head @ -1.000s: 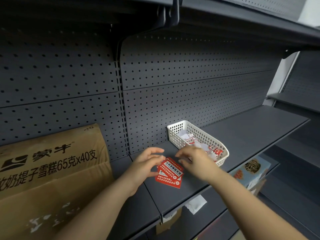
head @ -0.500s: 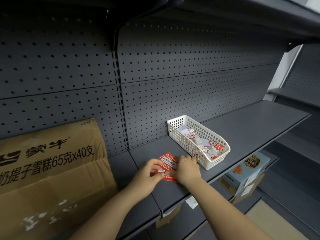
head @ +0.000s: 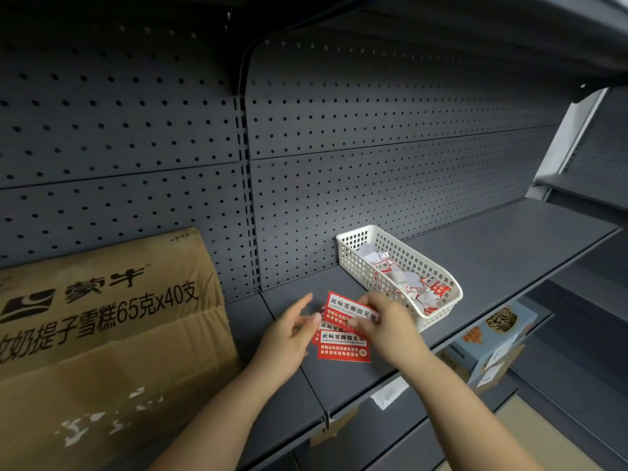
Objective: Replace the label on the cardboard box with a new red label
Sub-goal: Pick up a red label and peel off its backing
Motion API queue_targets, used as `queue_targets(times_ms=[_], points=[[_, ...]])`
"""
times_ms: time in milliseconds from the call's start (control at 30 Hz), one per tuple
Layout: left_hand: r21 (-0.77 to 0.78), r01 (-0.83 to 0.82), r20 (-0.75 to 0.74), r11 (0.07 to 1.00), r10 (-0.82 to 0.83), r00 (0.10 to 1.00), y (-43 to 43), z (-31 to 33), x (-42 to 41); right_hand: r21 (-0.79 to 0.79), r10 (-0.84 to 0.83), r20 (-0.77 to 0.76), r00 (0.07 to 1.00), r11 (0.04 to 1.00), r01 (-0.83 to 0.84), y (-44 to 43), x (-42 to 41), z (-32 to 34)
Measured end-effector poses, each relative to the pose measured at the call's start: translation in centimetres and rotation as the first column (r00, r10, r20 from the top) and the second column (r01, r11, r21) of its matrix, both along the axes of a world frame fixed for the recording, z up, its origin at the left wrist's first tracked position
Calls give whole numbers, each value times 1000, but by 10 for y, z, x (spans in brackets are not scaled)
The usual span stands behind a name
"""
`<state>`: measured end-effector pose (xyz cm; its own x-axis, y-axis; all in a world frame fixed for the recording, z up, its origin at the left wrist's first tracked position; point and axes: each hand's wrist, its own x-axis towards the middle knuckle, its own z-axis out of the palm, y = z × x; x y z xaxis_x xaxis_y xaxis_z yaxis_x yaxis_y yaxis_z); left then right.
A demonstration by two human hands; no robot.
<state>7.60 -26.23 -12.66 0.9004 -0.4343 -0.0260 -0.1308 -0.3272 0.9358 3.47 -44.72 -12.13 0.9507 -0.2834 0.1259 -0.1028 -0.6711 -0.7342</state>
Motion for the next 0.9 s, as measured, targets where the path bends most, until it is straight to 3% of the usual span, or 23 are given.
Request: queue_targets(times_ms=[167, 333, 467, 667, 900], points=[[-21, 82, 118, 996, -79, 990, 4, 26, -10, 318, 153, 62, 986, 934, -165, -10, -42, 43], [-36, 130, 152, 991, -123, 981, 5, 45, -21, 460, 132, 113, 985, 871, -170, -12, -51, 62], [-29, 158, 93, 987, -155, 984, 7, 52, -24, 471, 130, 98, 987, 867, -161, -12, -58, 74], [-136, 190, 56, 972, -184, 981, 7, 60, -32, 427, 143, 39, 989, 892, -146, -9, -73, 81], [-242, 226, -42, 944, -243, 969, 7, 64, -40, 455, 66, 128, 990, 882, -118, -2, -84, 87]])
